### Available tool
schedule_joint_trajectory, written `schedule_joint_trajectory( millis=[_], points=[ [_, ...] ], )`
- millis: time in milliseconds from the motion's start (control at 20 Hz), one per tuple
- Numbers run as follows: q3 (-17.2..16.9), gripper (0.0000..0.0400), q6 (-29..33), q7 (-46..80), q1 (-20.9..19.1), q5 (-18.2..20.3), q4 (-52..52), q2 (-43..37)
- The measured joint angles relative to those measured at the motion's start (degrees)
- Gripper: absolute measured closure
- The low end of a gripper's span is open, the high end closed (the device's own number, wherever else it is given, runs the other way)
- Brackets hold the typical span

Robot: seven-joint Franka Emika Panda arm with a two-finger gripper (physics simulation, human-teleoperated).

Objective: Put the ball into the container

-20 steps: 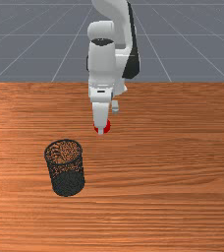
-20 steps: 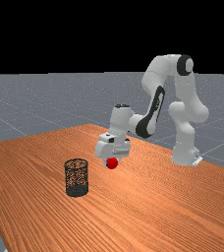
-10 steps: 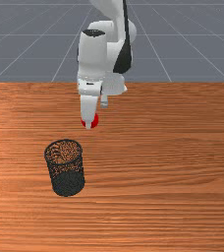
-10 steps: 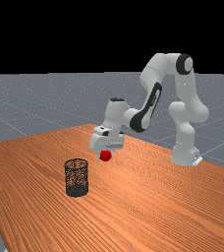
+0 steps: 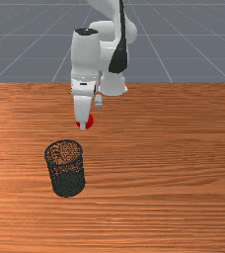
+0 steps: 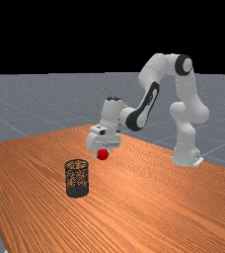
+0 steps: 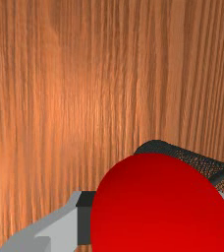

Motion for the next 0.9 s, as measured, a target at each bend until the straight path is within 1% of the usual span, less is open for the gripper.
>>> schedule_joint_trajectory(
  millis=[100, 150, 200, 250, 300, 350, 550, 600, 650, 700, 750, 800, 900],
  points=[
    [0.4, 0.0120, -0.4, -1.0, -0.6, 0.8, 0.2, -0.3],
    [1.9, 0.0120, -1.1, -4.5, -2.0, 3.6, 0.3, -0.6],
    [1.6, 0.0120, -0.2, -3.3, -1.8, 3.4, 0.4, -0.5],
    [1.6, 0.0120, -0.4, -3.0, -1.6, 3.3, 0.4, -0.5],
    [2.0, 0.0120, -1.6, -3.6, -1.9, 4.1, 1.6, 0.1],
    [1.5, 0.0120, -4.7, -2.6, -1.4, 3.1, 5.5, 2.3],
    [1.7, 0.0120, -8.9, -2.0, -1.0, 3.2, 16.8, 9.4],
    [1.9, 0.0120, -8.1, -2.4, -1.1, 3.3, 16.2, 9.0],
    [2.4, 0.0120, -8.9, -2.9, -1.5, 4.3, 16.4, 8.6],
    [2.4, 0.0120, -9.6, -2.9, -1.5, 4.3, 16.5, 8.1],
    [3.1, 0.0120, -10.0, -4.7, -2.5, 5.7, 17.1, 8.2],
    [2.5, 0.0120, -9.6, -5.6, -2.5, 4.3, 17.2, 8.3],
    [2.5, 0.0120, -9.9, -7.6, -3.9, 4.8, 17.8, 8.8]
  ],
)
